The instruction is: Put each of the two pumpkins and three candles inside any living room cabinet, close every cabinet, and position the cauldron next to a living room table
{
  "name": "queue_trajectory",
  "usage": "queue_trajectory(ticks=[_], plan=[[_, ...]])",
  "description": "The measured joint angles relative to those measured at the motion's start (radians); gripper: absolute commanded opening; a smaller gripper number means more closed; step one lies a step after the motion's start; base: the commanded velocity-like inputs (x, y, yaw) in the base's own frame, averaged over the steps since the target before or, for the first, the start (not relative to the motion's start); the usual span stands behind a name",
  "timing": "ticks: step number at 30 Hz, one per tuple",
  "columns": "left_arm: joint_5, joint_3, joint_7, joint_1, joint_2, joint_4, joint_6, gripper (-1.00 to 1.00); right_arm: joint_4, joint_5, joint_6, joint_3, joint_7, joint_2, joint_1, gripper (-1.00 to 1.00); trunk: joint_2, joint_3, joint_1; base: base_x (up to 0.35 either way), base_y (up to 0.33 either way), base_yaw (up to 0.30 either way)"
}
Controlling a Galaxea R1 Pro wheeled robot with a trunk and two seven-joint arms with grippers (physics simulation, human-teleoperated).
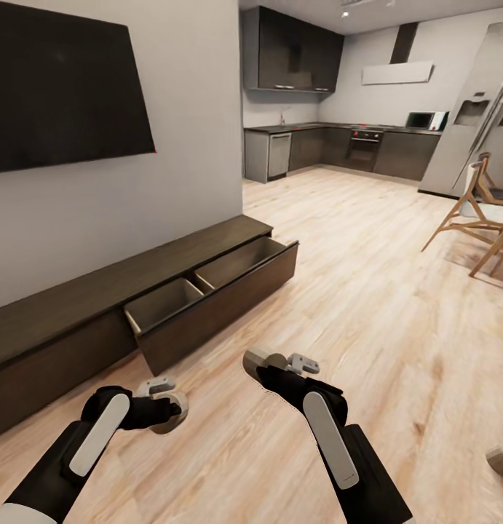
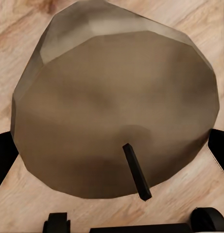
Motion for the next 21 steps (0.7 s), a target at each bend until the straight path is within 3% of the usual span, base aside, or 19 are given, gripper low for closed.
queue_trajectory(ticks=[9,21], plan=[[0.002,-0.006,0.001,0.000,0.000,0.000,-0.002,-1.00,-0.001,0.002,-0.001,0.001,0.002,0.000,0.000,-1.00,0.000,0.005,0.000,0.305,-0.139,-0.249],[0.000,-0.006,0.001,0.000,0.001,0.000,-0.004,-1.00,0.000,0.002,-0.004,0.005,0.003,-0.001,0.000,-1.00,0.000,0.006,0.000,0.281,-0.222,-0.020]])
